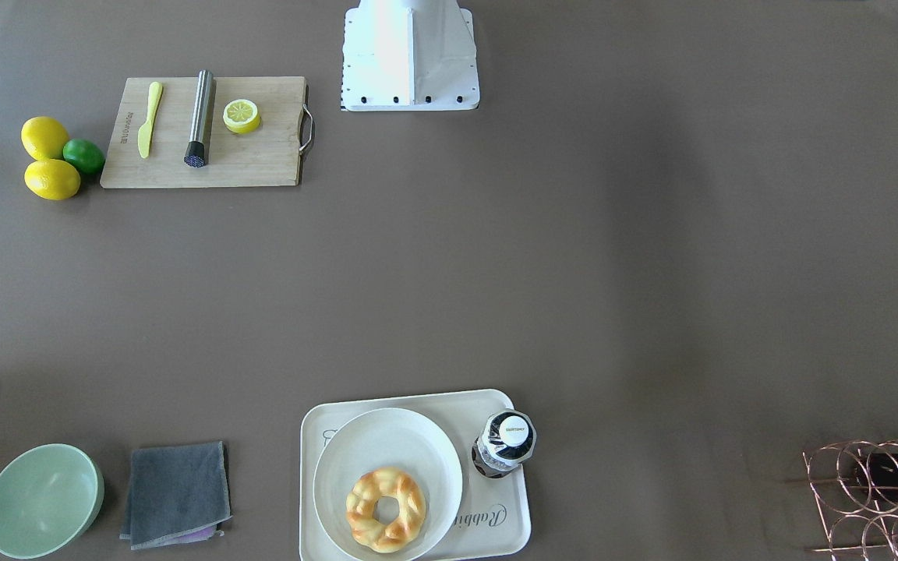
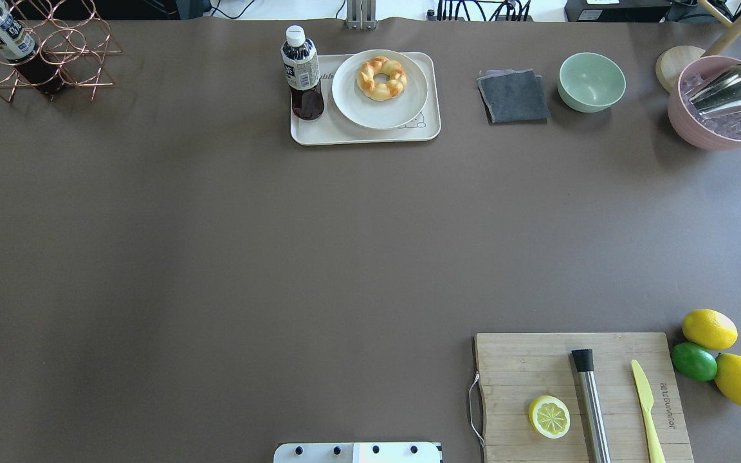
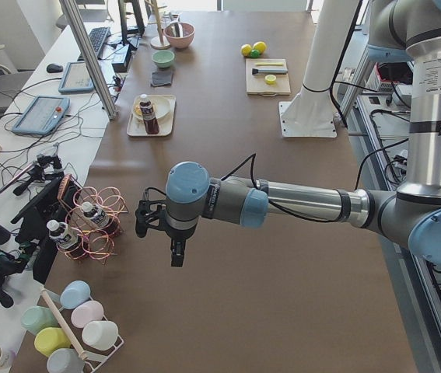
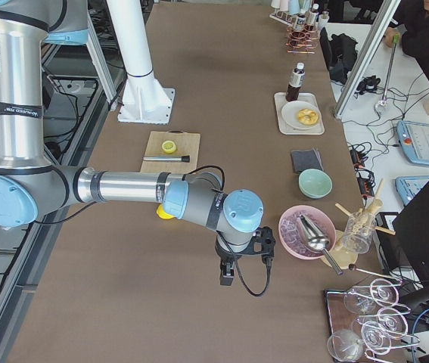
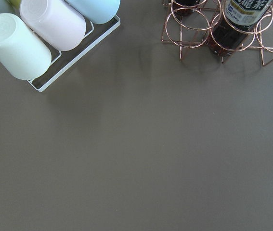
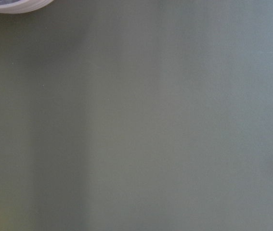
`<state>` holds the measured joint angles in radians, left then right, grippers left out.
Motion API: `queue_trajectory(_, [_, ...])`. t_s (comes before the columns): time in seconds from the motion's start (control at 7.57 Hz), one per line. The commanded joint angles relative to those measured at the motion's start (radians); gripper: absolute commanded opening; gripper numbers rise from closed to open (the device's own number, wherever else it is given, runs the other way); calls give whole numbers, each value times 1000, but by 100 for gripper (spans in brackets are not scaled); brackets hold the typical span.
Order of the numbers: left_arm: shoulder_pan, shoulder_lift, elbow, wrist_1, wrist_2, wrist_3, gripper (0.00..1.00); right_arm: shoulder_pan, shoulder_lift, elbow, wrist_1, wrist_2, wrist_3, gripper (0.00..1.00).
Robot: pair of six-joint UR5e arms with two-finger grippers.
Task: Place donut on tray
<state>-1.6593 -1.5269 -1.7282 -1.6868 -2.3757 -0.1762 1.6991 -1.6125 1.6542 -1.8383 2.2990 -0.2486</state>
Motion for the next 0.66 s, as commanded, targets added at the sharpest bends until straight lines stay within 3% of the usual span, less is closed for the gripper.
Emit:
queue_trajectory(0.0, [1, 2, 4, 4, 6, 0, 98, 0, -1, -1, 1, 0, 0, 100])
queue_trajectory(0.53, [0, 4, 7, 9, 59, -3, 98, 1, -16, 4, 1, 0, -1, 100])
